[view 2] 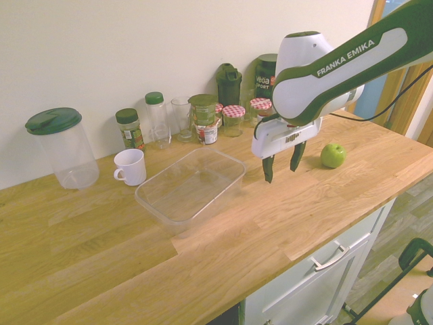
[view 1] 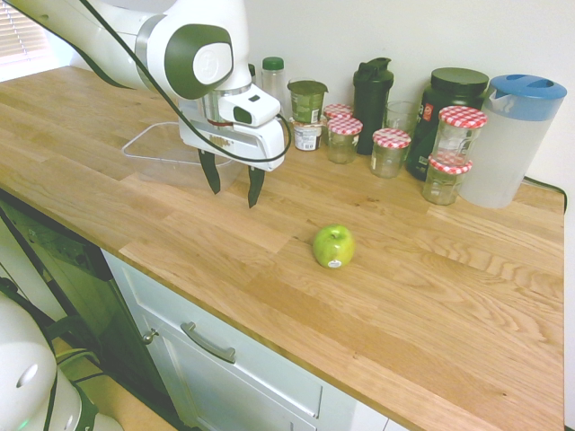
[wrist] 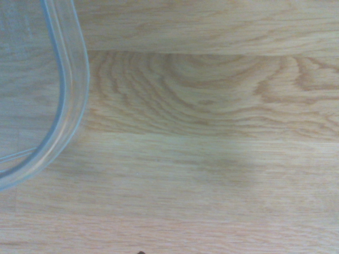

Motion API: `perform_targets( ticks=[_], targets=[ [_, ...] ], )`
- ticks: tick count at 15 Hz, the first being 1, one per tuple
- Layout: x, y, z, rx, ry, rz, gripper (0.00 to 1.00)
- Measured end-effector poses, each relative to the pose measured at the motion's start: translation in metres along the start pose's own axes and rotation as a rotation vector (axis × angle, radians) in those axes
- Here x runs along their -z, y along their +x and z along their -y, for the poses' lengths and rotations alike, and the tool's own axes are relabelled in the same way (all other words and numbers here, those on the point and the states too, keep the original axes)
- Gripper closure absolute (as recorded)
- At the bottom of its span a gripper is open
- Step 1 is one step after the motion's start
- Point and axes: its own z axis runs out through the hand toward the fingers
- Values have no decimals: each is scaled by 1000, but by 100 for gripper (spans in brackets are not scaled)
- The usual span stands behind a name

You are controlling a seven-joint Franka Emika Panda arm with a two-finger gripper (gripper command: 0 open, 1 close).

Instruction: Put the apple into the container

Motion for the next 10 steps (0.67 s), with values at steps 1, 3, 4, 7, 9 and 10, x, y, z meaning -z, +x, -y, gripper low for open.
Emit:
perform_targets(
  ticks=[1, 3, 4, 7, 9, 10],
  targets=[
    [-1, 0, 0, -1, -1, 1, 0],
    [7, 8, 0, -5, 10, -5, 0],
    [20, 18, -1, -4, 17, -10, 0],
    [64, 63, -32, 88, 6, -18, 0],
    [73, 92, -70, 209, -3, -18, 0],
    [74, 105, -89, 268, -10, -22, 0]
  ],
)
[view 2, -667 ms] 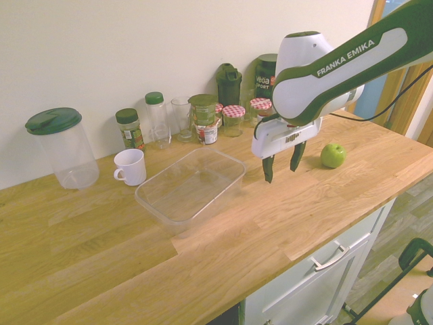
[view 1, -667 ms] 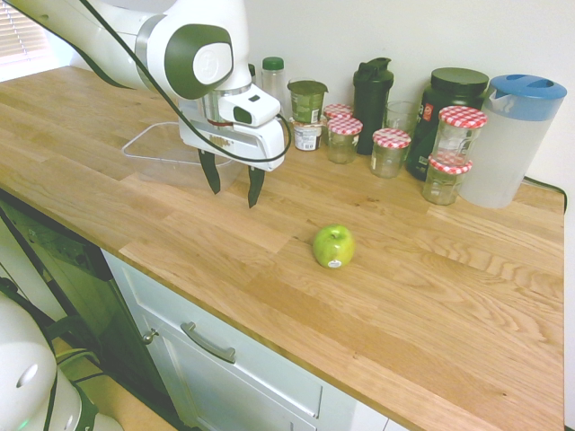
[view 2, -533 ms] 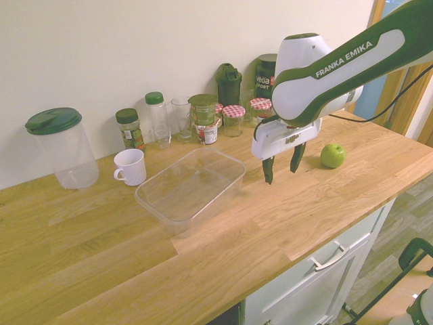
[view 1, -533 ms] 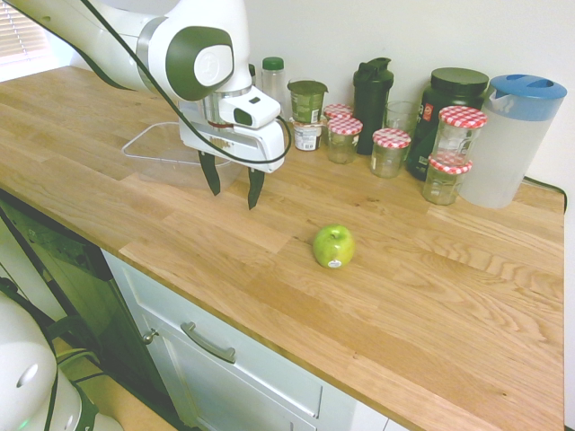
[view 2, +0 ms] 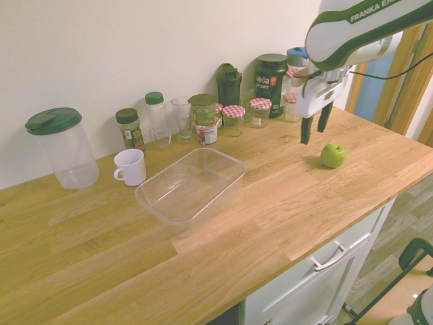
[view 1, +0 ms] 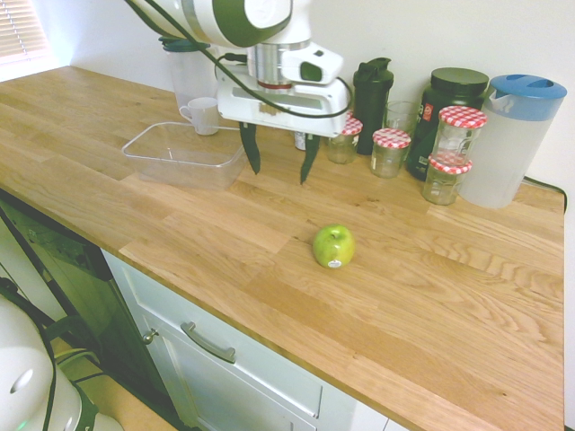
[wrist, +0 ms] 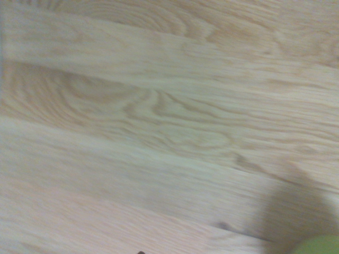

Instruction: Put the apple into the container

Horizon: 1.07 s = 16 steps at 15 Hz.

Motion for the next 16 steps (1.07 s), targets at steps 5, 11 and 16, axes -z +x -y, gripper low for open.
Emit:
perform_targets(
  ticks=[5, 11, 16],
  targets=[
    [-9, 12, -70, 177, -26, 42, 0],
    [-46, 16, -76, 208, -54, 68, 0],
    [-77, 28, -67, 228, -74, 46, 0]
  ],
)
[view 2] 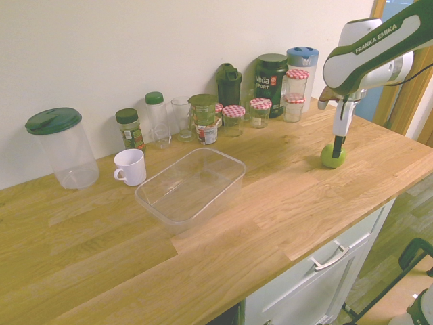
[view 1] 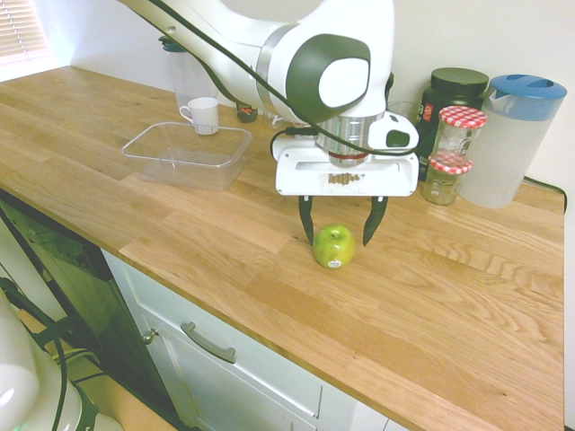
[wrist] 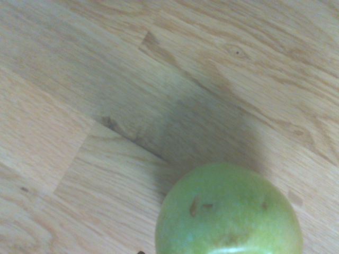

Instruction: Put the apple into the container

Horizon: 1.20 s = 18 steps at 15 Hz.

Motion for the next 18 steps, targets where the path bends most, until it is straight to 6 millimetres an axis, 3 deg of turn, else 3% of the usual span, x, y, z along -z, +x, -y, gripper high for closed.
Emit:
perform_targets(
  ticks=[2, 3, 6, 15, 17, 18],
  targets=[
    [-11, 4, 5, 5, -5, 7, 0],
    [-15, 6, 9, 5, -6, 9, 100],
    [-24, 13, 16, -42, -3, 4, 100],
    [-27, 15, 10, -75, -5, 12, 100],
    [-14, 21, 8, -141, -11, 18, 100],
    [6, 27, 10, -184, -15, 19, 100]
  ],
)
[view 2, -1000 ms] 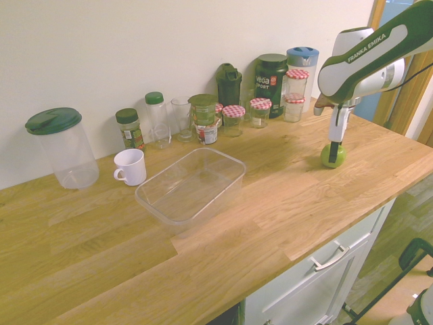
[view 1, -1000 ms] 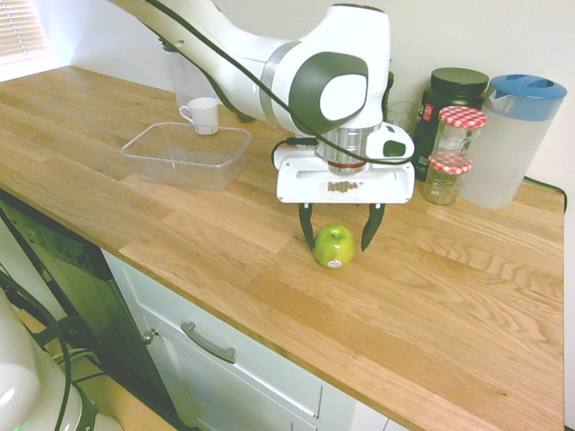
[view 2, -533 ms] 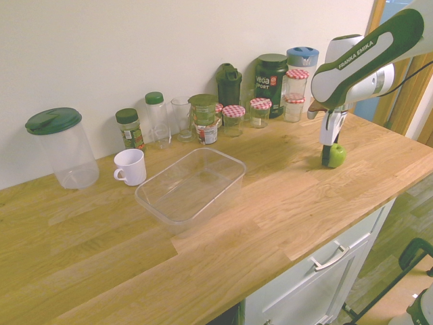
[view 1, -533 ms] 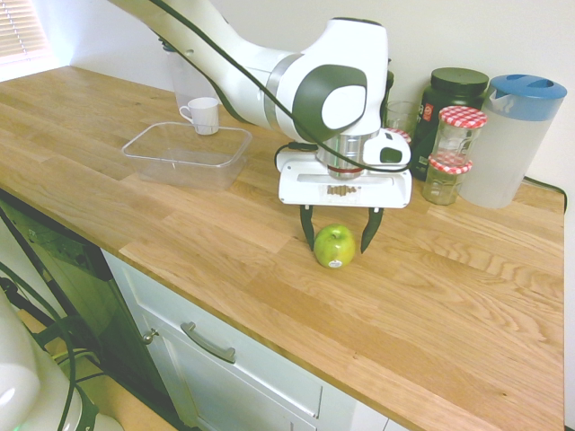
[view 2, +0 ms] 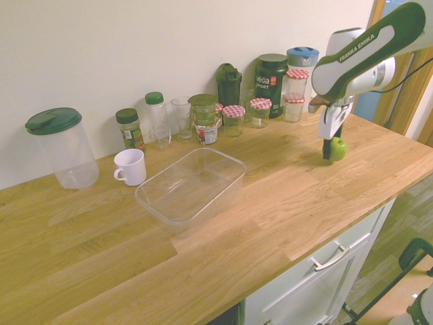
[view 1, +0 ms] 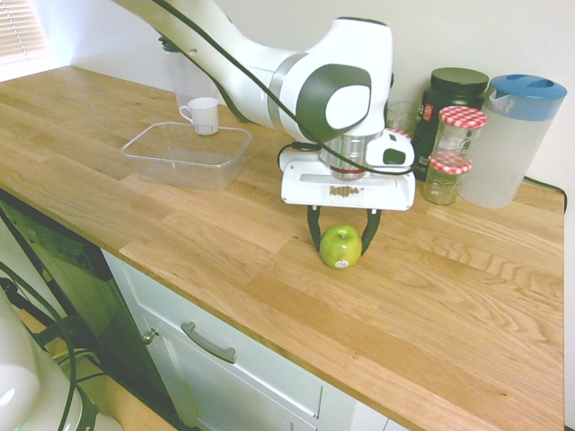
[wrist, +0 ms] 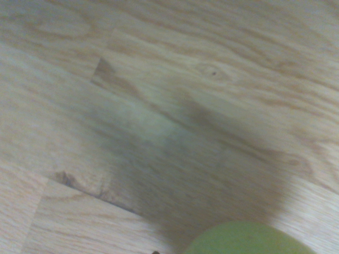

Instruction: Put the apple into the container

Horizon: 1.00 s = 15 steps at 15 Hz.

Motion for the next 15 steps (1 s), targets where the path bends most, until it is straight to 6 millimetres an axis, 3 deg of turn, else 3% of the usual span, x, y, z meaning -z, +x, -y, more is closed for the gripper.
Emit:
perform_targets(
  ticks=[2, 3, 4, 6, 8, 10, 12, 15],
  targets=[
    [56, 5, 23, -74, 16, -2, 100],
    [84, 3, 49, -93, 33, -17, 100],
    [105, -3, 84, -104, 40, -42, 100],
    [123, -27, 163, -93, 58, -69, 100],
    [128, -61, 240, -55, 74, -85, 100],
    [122, -92, 301, -6, 83, -92, 100],
    [102, -111, 341, 23, 91, -93, 100],
    [62, -114, 377, 22, 113, -105, 100]
  ],
)
